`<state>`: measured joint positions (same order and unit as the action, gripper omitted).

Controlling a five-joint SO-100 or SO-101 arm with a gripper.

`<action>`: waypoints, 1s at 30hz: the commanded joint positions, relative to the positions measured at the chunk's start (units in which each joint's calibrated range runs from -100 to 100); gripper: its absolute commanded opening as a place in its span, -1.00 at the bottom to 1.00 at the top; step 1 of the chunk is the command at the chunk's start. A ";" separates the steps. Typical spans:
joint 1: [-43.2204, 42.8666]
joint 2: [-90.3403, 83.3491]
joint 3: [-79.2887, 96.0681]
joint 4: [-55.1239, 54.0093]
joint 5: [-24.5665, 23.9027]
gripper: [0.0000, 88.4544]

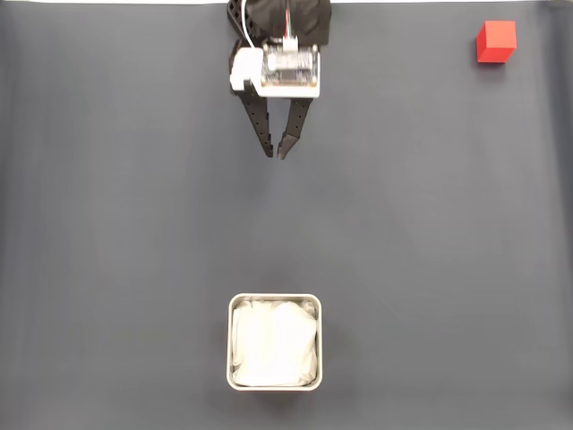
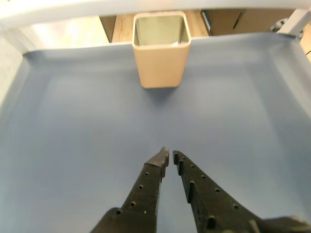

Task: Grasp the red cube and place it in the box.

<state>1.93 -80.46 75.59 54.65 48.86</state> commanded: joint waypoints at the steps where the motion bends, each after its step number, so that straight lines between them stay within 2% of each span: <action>1: -0.65 8.45 -16.74 -1.21 -0.34 -1.00; 12: -0.44 19.80 -34.35 5.35 0.49 -1.00; 21: -1.01 26.30 -40.19 7.89 3.22 -1.00; 30: -3.42 33.23 -46.48 10.51 3.91 -1.00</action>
<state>-0.15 -48.76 33.27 64.28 52.14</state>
